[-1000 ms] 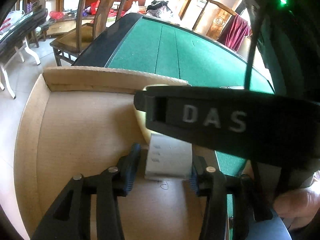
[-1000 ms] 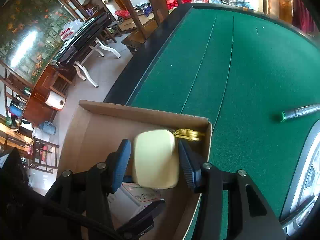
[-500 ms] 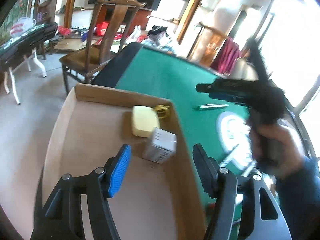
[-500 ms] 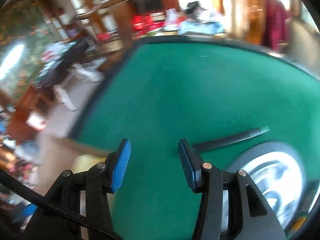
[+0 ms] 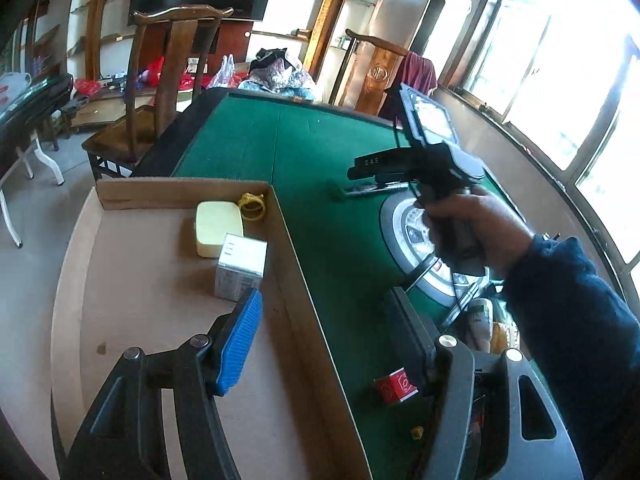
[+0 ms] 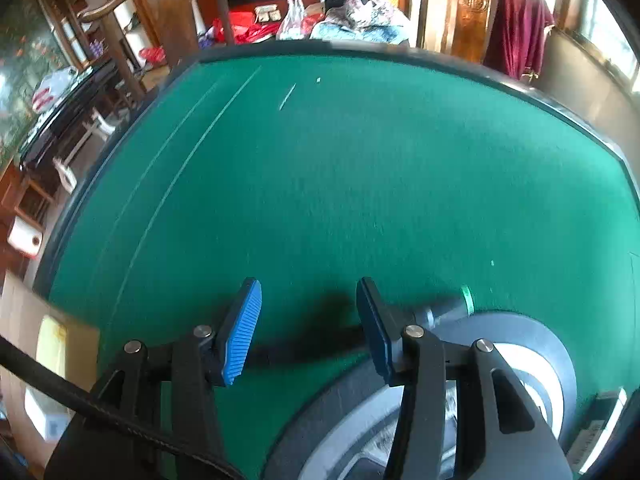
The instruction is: Organize objects
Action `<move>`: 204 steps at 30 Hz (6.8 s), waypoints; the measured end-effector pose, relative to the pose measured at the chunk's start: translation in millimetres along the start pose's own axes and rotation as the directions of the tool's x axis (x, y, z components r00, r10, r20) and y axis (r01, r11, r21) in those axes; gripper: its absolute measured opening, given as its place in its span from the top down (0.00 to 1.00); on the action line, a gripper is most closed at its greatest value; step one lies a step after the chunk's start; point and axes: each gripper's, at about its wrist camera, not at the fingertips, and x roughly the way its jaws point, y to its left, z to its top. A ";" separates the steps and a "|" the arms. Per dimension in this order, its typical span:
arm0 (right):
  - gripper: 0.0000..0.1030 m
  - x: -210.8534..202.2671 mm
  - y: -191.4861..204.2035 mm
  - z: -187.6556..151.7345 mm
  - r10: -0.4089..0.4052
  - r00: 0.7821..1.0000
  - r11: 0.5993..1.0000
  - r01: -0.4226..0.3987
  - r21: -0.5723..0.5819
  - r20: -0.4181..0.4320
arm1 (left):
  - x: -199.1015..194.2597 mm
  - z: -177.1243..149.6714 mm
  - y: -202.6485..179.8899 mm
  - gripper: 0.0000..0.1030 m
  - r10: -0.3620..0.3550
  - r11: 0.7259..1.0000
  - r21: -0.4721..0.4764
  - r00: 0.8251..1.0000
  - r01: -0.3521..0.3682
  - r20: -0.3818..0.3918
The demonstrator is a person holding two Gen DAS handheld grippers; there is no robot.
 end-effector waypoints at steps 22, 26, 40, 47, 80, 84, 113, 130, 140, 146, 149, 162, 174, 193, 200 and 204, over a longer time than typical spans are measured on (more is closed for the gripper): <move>0.47 -154.6 -66.9 -165.2 0.262 0.953 0.955 -0.279 0.098 0.154 | 46.2 12.6 -85.1 0.44 -0.012 0.978 0.204 0.995 0.033 -0.101; 0.41 -172.5 -111.5 -192.1 0.257 0.920 0.934 -0.315 0.169 0.295 | 76.4 24.6 -109.4 0.44 0.033 0.960 0.281 0.991 0.005 -0.132; 0.41 -178.2 -199.1 -211.3 0.309 0.849 0.798 -0.477 0.368 0.429 | 147.9 5.3 -145.2 0.52 0.152 0.778 0.628 0.967 0.010 -0.205; 0.41 -188.8 -214.3 -218.1 0.180 0.886 0.811 -0.379 0.445 0.427 | 153.2 -1.2 -166.7 0.88 0.219 0.799 0.597 0.959 -0.069 -0.181; 0.69 -157.0 -198.0 -170.3 -0.197 0.941 0.915 0.076 0.397 0.274 | 111.9 0.5 -93.2 0.89 0.027 0.992 0.125 0.993 -0.013 -0.112; 0.69 -169.2 -167.1 -172.2 -0.147 0.938 0.944 0.038 0.329 0.313 | 92.4 5.3 -90.1 0.89 -0.027 0.996 0.079 0.997 0.033 -0.074; 0.69 -164.8 -14.5 -195.9 0.147 0.945 0.984 -0.168 0.050 0.291 | 51.9 25.8 -71.4 0.89 0.013 0.999 0.039 0.998 -0.015 0.067; 0.69 -149.9 15.2 -198.2 0.193 0.946 0.979 -0.204 0.012 0.261 | 35.5 34.5 -43.1 0.89 0.016 1.000 -0.028 0.994 -0.013 0.109; 0.69 -162.7 -15.4 -200.7 0.177 0.938 0.974 -0.210 0.083 0.298 | 73.6 18.0 -67.8 0.89 -0.021 0.985 0.170 0.992 0.042 -0.123; 0.69 -168.1 -27.9 -203.4 0.177 0.933 0.969 -0.221 0.112 0.312 | 74.5 -13.6 -110.3 0.88 0.018 0.900 0.430 0.976 0.078 -0.215; 0.69 -171.8 -30.6 -201.4 0.182 0.929 0.967 -0.229 0.114 0.322 | 75.7 -24.8 -107.4 0.88 0.059 0.883 0.467 0.972 0.056 -0.228; 0.69 -174.2 -28.2 -201.4 0.197 0.923 0.964 -0.243 0.104 0.330 | 73.0 -51.6 -91.5 0.88 0.038 0.899 0.430 0.965 0.079 -0.259; 0.69 -172.6 -31.1 -200.7 0.213 0.921 0.961 -0.257 0.100 0.327 | 53.4 -67.9 -111.4 0.88 -0.030 0.888 0.437 0.966 0.144 -0.257; 0.69 -168.8 -32.2 -200.2 0.200 0.925 0.965 -0.242 0.098 0.322 | 75.9 -72.6 -131.7 0.89 0.090 0.961 0.273 0.980 -0.039 -0.180; 0.69 -167.3 -20.1 -203.4 0.247 0.918 0.959 -0.278 0.057 0.311 | 0.4 -50.7 -56.1 0.88 -0.046 0.999 0.007 0.999 0.046 -0.023; 0.69 -171.0 0.9 -206.8 0.310 0.905 0.946 -0.324 0.003 0.292 | -34.0 -40.6 -9.8 0.88 0.003 0.998 -0.068 1.000 -0.001 0.030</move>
